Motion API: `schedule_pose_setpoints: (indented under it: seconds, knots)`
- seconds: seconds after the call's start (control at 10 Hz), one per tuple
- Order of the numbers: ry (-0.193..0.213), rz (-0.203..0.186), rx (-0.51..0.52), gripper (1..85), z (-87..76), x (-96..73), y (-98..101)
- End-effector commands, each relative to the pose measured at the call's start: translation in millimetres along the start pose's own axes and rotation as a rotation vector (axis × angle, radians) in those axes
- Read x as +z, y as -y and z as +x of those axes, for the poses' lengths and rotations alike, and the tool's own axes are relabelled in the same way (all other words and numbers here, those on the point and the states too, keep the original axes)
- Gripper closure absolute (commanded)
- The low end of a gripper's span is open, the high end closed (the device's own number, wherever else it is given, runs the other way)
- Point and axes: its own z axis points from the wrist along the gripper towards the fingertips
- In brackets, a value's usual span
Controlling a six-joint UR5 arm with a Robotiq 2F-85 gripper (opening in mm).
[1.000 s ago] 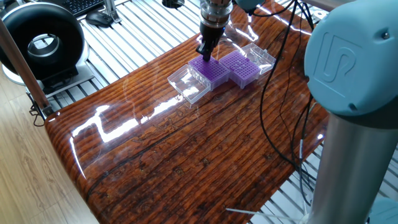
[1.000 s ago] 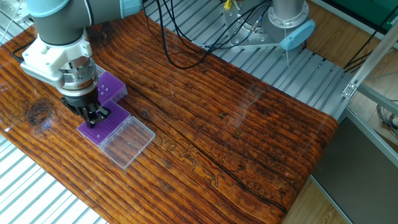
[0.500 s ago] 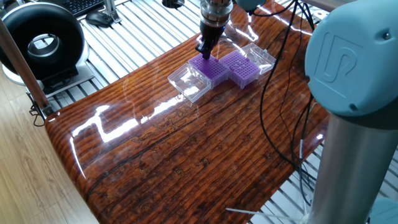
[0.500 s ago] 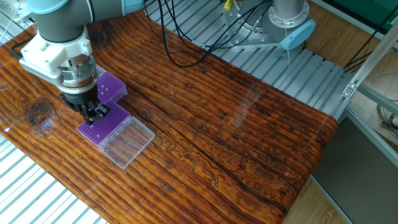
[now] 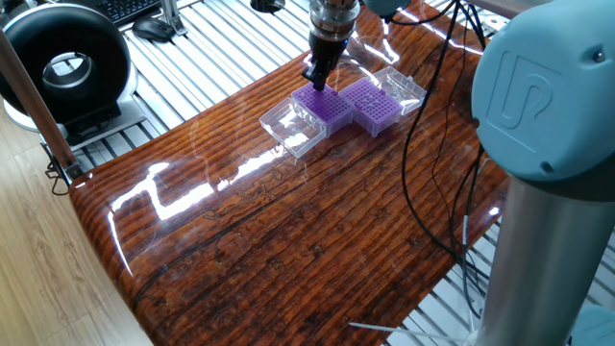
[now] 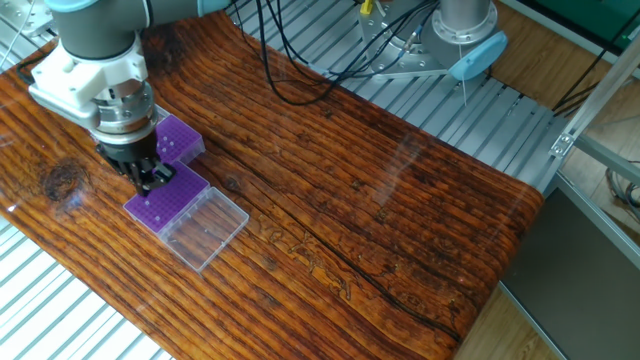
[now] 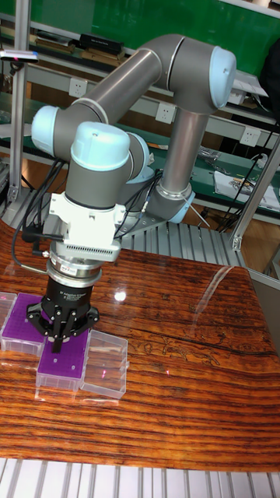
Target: Transfer all small pipette tips from one holder to another
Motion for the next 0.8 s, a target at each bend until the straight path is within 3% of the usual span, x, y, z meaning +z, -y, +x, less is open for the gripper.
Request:
schedule_pose_setpoints:
  seconds: [0.0,0.2,0.7]
  knots:
    - [-0.036,-0.014,-0.034,68.0,9.4,0.0,-0.6]
    - [-0.037,-0.012,-0.034,63.3,7.4,5.1,-0.5]
    - [-0.027,-0.005,-0.039,62.7,-0.5,15.1,3.2]
